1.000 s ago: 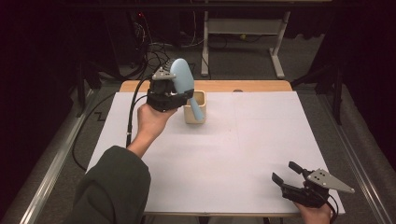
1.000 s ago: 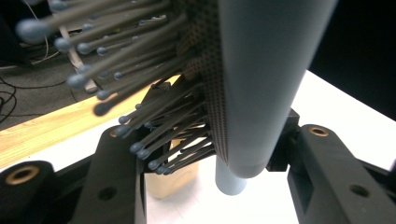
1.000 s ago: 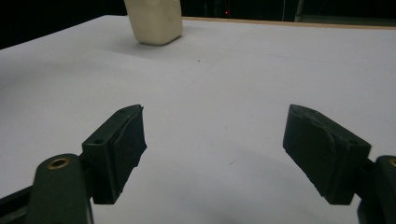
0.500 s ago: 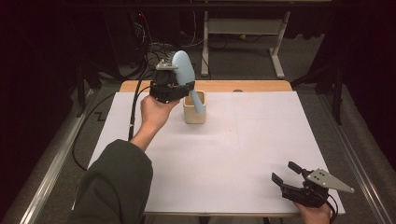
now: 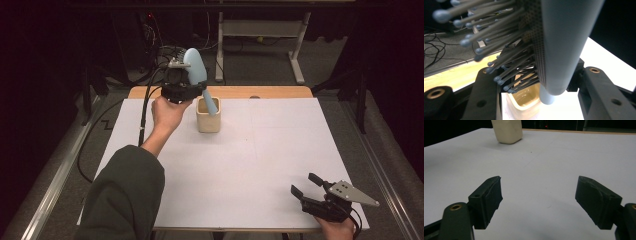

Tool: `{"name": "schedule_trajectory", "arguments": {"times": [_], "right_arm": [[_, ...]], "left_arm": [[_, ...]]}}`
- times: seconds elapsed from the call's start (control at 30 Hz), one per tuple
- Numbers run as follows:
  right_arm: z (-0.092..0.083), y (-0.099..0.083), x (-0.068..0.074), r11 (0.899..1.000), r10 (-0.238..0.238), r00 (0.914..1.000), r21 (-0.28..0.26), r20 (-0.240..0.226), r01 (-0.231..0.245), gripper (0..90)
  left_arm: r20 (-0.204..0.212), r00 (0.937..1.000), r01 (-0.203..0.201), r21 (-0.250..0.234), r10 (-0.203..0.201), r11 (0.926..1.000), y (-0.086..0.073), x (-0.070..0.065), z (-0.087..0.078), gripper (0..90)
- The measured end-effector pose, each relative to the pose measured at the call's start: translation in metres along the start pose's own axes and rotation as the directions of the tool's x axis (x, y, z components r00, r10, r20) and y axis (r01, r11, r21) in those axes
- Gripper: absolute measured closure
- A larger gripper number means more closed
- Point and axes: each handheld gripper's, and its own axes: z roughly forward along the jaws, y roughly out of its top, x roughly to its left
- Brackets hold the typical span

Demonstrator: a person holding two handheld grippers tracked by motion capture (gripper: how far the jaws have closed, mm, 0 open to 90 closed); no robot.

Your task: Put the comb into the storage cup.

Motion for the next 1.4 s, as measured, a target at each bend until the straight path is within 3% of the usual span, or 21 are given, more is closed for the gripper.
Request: {"name": "schedule_trajectory", "arguments": {"times": [0.6,1.4], "right_arm": [[0.000,0.000,0.000,1.000,0.001,1.0000,0.000,-0.002,-0.001,22.5],[0.001,-0.001,0.000,1.000,0.002,1.0000,0.005,-0.007,-0.002,22.6]], "left_arm": [[-0.056,0.9977,0.037,0.001,-0.037,0.9993,-0.003,0.010,0.019,53.6],[-0.082,0.9966,0.013,0.036,-0.010,0.9993,-0.007,0.006,0.034,52.7]]}}
